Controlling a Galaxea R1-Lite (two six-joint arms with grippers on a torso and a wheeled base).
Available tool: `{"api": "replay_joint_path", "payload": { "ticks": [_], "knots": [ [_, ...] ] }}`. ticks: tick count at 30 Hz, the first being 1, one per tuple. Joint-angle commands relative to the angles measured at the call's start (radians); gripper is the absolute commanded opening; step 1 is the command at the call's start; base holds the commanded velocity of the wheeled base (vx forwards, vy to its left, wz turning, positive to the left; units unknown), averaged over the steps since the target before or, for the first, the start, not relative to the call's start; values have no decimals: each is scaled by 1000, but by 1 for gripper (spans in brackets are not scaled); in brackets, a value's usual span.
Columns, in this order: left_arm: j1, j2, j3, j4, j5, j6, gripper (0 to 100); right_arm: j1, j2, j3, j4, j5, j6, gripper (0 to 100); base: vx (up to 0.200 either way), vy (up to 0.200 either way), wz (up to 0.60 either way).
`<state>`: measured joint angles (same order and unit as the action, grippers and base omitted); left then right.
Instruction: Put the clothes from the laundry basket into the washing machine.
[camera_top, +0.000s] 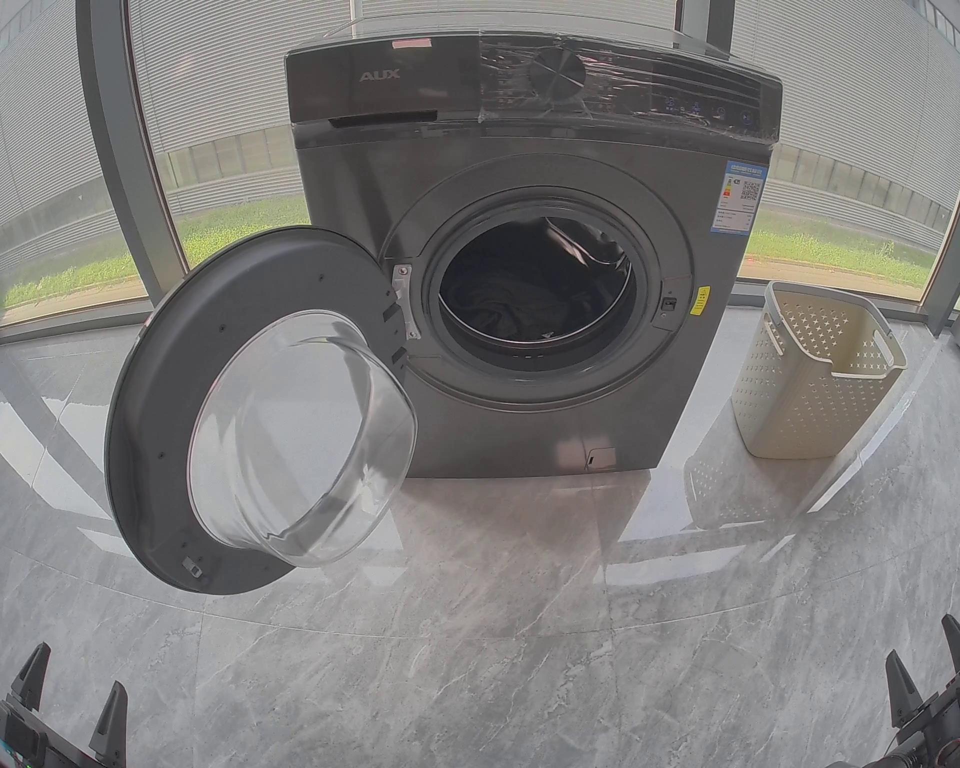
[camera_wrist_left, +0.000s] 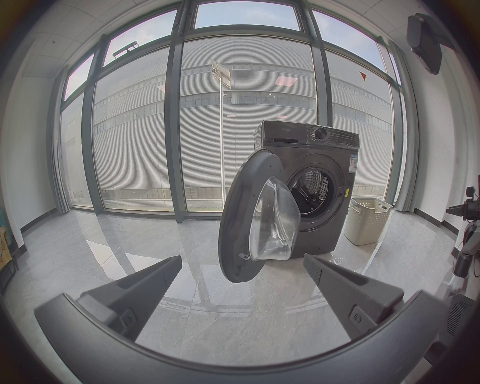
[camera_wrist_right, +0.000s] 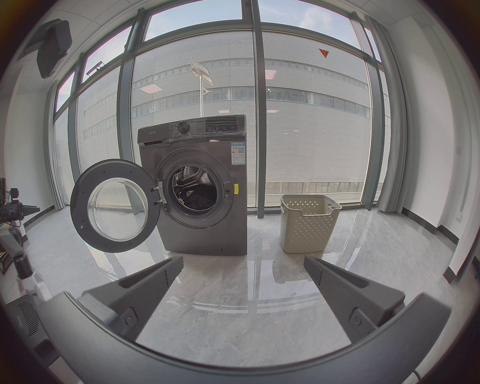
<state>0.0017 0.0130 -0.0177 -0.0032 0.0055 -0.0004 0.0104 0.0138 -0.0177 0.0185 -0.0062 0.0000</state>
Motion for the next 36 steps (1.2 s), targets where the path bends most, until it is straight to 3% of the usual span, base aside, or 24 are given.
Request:
{"api": "replay_joint_path", "payload": {
  "ticks": [1, 8, 17, 29, 30, 36],
  "knots": [
    [0, -13, 18, 0, 1, 0, 100, 0, -14, 10, 0, 0, 0, 100, 0, 0, 0],
    [0, -13, 16, -1, 1, -7, 100, 0, -14, 12, 0, 0, 0, 100, 171, 0, 0],
    [0, -13, 18, -1, 1, 0, 100, 0, -14, 12, 0, 0, 0, 100, 0, 0, 0],
    [0, -13, 16, -1, 1, -4, 100, 0, -14, 10, 0, 0, -2, 100, 0, 200, 0],
    [0, -13, 18, 0, -1, 7, 100, 0, -14, 12, 0, 0, 0, 100, 0, 0, 0],
    [0, -13, 18, 0, -2, 8, 100, 0, -14, 12, 0, 0, 0, 100, 0, 0, 0]
  ]
}}
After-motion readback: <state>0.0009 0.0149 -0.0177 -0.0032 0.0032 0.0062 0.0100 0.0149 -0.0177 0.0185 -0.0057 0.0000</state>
